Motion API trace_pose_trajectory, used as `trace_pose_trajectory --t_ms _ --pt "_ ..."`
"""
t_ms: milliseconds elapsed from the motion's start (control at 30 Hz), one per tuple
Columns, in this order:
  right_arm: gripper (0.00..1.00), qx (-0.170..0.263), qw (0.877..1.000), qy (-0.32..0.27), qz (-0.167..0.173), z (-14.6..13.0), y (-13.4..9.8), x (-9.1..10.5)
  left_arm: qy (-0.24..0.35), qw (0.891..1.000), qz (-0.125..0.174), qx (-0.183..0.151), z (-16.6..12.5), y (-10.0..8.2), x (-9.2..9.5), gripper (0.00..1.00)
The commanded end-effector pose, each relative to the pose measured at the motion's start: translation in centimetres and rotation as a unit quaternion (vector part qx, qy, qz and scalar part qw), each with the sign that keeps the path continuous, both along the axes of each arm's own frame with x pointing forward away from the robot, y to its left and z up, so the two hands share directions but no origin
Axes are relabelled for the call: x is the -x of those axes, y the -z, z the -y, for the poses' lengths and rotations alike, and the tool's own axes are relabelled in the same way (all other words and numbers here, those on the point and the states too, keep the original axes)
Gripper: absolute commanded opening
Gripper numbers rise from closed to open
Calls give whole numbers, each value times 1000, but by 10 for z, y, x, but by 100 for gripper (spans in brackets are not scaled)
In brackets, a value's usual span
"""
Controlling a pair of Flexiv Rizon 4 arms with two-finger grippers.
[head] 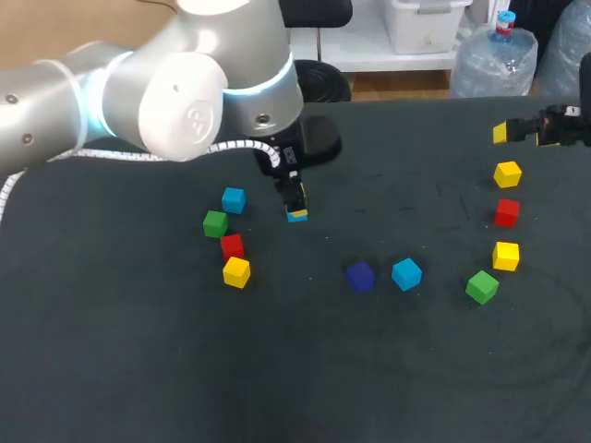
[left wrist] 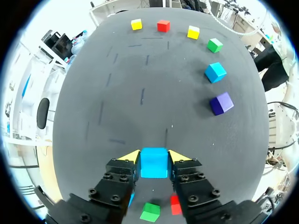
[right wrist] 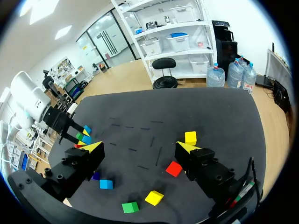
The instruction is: Place the blue cubes, place green cubes on the blue cubes, place the yellow cubes on the green cubes, then place the red cubes on the yellow cubes, and place purple cube on the red cubes.
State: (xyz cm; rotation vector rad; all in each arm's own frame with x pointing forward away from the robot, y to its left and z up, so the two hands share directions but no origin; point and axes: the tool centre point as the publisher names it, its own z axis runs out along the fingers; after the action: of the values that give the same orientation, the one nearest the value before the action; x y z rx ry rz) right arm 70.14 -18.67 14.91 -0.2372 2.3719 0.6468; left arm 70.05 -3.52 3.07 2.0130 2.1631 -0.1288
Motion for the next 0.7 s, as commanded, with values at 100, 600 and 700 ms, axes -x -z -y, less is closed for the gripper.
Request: trace_pose_trajectory --t_ms 100,600,700 --pt "100 2 1000 3 0 -1 -1 1 7 1000 -4 -10 8 6 0 0" --pt "100 2 1000 3 0 -1 -1 1 21 999 -9 -34 17 16 3 0" --pt "100 2 1000 3 0 -1 -1 1 22 999 -10 -38 18 18 2 0"
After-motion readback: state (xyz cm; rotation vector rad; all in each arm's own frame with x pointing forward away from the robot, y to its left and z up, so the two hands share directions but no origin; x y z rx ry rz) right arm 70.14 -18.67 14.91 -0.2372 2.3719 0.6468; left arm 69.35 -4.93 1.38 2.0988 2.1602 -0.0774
